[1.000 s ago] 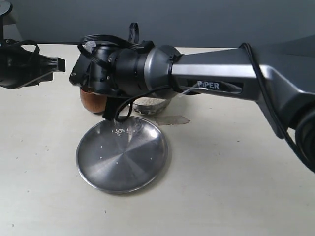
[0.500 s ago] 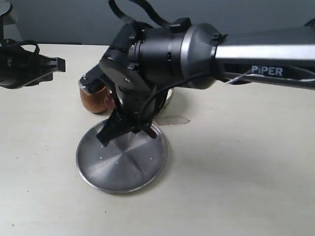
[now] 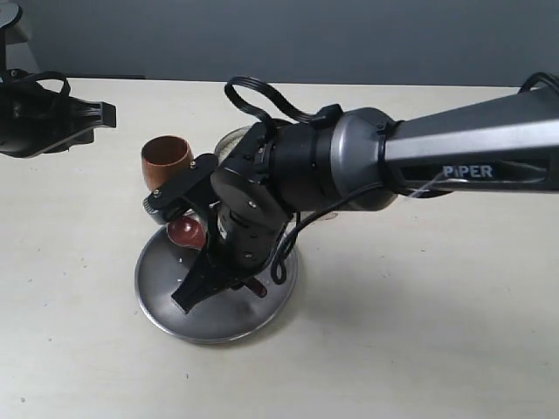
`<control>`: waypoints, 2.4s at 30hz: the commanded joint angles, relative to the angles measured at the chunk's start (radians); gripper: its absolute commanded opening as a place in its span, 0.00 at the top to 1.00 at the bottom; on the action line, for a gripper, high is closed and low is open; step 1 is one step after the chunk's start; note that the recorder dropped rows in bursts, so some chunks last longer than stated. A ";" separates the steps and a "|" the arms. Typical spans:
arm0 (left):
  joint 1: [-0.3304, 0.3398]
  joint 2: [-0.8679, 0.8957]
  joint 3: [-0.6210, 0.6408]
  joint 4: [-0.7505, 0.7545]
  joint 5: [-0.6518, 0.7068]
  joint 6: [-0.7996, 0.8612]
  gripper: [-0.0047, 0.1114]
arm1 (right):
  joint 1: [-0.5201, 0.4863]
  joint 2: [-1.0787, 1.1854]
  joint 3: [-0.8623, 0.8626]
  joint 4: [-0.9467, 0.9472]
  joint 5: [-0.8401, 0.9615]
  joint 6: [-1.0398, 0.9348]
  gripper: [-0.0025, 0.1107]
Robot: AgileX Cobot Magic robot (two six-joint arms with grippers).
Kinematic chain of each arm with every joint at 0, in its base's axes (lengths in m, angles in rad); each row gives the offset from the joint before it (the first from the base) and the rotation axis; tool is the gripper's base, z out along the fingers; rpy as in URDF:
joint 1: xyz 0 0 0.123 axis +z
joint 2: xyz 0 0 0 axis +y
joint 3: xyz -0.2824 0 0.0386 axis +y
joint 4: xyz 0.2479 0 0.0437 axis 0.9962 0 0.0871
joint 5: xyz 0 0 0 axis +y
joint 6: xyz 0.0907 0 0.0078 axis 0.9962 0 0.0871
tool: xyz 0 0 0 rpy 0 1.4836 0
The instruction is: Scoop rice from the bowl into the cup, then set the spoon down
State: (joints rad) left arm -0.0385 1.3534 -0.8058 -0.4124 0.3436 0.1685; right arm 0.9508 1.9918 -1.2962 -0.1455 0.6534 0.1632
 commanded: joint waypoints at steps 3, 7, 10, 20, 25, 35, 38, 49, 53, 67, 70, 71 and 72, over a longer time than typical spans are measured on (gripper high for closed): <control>-0.003 0.001 -0.003 0.003 -0.008 -0.001 0.96 | -0.003 0.042 0.004 -0.002 -0.027 -0.008 0.71; -0.003 0.001 -0.003 0.003 -0.008 -0.001 0.96 | -0.003 0.025 0.004 -0.046 -0.043 0.043 0.68; -0.003 0.001 -0.003 0.003 -0.008 -0.001 0.96 | -0.003 -0.017 0.004 -0.175 -0.003 0.133 0.68; -0.003 0.001 -0.003 0.003 -0.006 -0.001 0.96 | -0.003 -0.196 0.009 -0.391 0.174 0.282 0.85; -0.003 0.001 -0.003 0.003 -0.006 -0.001 0.96 | -0.003 -0.328 0.155 -0.550 0.104 0.530 0.98; -0.003 0.001 -0.003 0.003 -0.006 -0.001 0.96 | -0.003 -0.628 0.636 -0.943 0.042 1.002 0.98; -0.003 0.001 -0.003 0.003 -0.006 -0.001 0.96 | -0.003 -0.707 0.722 -1.019 0.047 1.097 0.98; -0.003 0.001 -0.003 0.003 -0.006 -0.001 0.96 | -0.003 -0.777 0.762 -1.012 0.200 1.116 0.98; -0.003 0.001 -0.003 0.003 -0.006 -0.001 0.96 | -0.003 -0.777 0.762 -1.012 0.196 1.116 0.98; -0.003 0.001 -0.003 0.003 -0.006 -0.001 0.96 | -0.027 -0.892 0.762 -0.911 0.143 1.252 0.98; -0.003 0.001 -0.003 0.003 -0.006 -0.001 0.96 | -0.097 -0.993 0.762 -0.946 0.023 1.268 0.98; -0.003 0.001 -0.003 0.003 -0.006 -0.001 0.96 | -0.137 -1.034 0.762 -0.952 -0.027 1.268 0.98; -0.003 0.001 -0.003 0.003 -0.006 -0.001 0.96 | -0.168 -1.059 0.762 -0.951 -0.056 1.268 0.98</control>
State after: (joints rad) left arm -0.0385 1.3534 -0.8058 -0.4124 0.3436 0.1685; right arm 0.8613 1.0177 -0.5364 -1.0697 0.6827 1.4132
